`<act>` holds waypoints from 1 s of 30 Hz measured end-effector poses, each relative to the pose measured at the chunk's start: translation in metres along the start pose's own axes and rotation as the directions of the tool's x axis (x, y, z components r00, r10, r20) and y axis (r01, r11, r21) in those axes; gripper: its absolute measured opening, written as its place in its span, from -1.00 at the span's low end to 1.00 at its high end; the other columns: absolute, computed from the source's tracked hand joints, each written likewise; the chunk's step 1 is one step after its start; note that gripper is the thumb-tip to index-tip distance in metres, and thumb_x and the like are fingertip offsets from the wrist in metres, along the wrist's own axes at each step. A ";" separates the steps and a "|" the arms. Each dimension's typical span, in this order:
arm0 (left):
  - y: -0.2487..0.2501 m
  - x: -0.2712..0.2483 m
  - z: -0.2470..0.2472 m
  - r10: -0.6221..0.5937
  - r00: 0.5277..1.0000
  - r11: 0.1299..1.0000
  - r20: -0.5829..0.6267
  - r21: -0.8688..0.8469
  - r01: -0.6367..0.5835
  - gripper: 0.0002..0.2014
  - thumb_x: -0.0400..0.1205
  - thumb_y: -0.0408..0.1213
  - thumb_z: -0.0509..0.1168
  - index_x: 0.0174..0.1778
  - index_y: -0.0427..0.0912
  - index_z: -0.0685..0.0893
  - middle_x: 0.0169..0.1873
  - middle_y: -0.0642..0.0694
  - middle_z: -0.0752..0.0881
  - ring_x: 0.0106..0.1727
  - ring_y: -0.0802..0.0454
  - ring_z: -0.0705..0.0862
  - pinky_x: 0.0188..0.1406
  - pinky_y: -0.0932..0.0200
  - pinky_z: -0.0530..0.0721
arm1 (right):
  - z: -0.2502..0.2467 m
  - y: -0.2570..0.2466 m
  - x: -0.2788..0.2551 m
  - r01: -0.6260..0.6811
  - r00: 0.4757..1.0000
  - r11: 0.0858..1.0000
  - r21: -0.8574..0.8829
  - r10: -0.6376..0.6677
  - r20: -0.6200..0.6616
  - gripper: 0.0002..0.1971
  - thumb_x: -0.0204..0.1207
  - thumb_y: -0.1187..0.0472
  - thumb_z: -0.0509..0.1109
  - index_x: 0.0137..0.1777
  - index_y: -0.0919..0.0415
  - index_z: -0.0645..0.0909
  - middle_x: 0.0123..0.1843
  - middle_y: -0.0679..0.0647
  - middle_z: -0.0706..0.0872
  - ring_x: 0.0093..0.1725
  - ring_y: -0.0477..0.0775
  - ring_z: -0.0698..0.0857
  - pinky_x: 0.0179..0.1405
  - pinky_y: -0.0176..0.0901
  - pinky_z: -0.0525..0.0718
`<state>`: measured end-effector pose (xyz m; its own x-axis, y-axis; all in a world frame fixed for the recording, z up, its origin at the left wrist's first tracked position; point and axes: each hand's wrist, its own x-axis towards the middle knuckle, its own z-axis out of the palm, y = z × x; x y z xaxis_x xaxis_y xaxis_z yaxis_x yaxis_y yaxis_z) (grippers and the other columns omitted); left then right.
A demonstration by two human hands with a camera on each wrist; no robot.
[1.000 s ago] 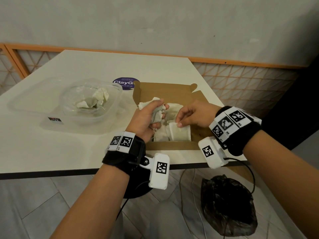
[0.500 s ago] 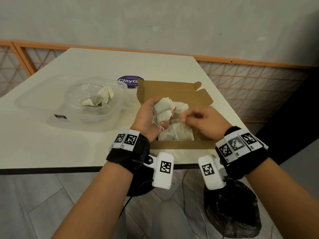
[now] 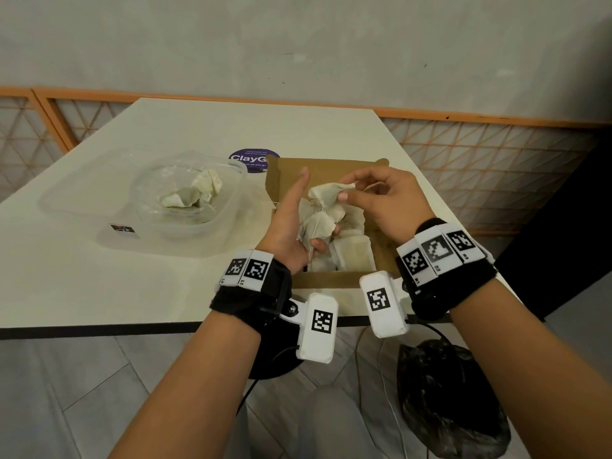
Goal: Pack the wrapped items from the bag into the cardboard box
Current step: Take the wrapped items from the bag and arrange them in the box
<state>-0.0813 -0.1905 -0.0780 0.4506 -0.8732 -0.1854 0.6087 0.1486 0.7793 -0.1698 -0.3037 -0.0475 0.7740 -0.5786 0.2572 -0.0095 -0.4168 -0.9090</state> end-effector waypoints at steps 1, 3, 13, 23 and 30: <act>0.000 0.000 0.000 0.003 1.000 1.000 -0.009 0.010 -0.003 -0.40 0.57 0.35 0.07 0.08 -0.11 0.71 -0.29 -0.09 0.65 -0.44 0.06 0.56 -0.81 0.41 0.32 | -0.001 0.001 0.000 0.024 1.000 1.000 0.004 -0.024 -0.014 -0.79 0.35 0.35 0.54 -0.21 -0.01 0.69 -0.25 -0.03 0.55 -0.31 -0.08 0.48 -0.33 -0.54 0.48; 0.001 0.000 -0.001 0.010 1.000 1.000 -0.018 0.021 -0.010 -0.45 0.56 0.33 0.12 -0.02 -0.09 0.71 -0.31 -0.07 0.66 -0.44 0.07 0.55 -0.81 0.41 0.31 | -0.001 0.002 -0.002 0.074 0.996 0.997 0.014 -0.074 -0.056 -0.77 0.34 0.38 0.54 -0.25 0.00 0.67 -0.28 -0.05 0.56 -0.30 -0.10 0.49 -0.24 -0.46 0.51; -0.004 -0.003 -0.001 0.127 0.990 0.972 0.060 0.194 -0.136 -0.72 0.58 0.02 0.30 0.07 -0.07 0.65 -0.24 -0.03 0.64 -0.41 0.17 0.53 -0.76 0.48 0.28 | -0.004 0.011 -0.012 0.045 0.997 0.989 0.142 -0.036 -0.065 -0.74 0.42 0.40 0.47 -0.29 0.08 0.47 -0.27 0.00 0.60 -0.28 -0.14 0.62 -0.12 -0.21 0.59; -0.009 0.003 -0.004 0.144 0.989 0.950 -0.013 0.281 -0.135 -0.79 0.55 -0.29 0.41 0.08 -0.10 0.62 -0.19 -0.07 0.64 -0.43 0.15 0.53 -0.76 0.44 0.27 | -0.015 0.005 -0.006 -0.175 0.979 0.896 0.408 0.201 -0.020 -0.72 0.43 0.42 0.44 0.04 0.08 0.58 -0.21 0.07 0.71 -0.26 0.01 0.58 -0.35 -0.22 0.48; -0.010 0.003 -0.004 0.119 0.993 0.944 0.016 0.308 -0.118 -0.79 0.50 -0.25 0.46 0.02 -0.08 0.67 -0.20 -0.05 0.70 -0.40 0.16 0.59 -0.71 0.42 0.40 | -0.021 0.006 -0.004 -0.288 0.957 0.941 0.179 0.286 0.040 -0.70 0.27 -0.10 0.55 -0.10 0.07 0.73 -0.18 0.12 0.69 -0.19 0.13 0.56 -0.39 -0.21 0.44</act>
<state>-0.0839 -0.1925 -0.0888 0.5095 -0.8566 -0.0816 0.3198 0.1005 0.9421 -0.1866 -0.3188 -0.0472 0.7636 -0.6451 -0.0265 -0.1188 -0.1001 -0.9879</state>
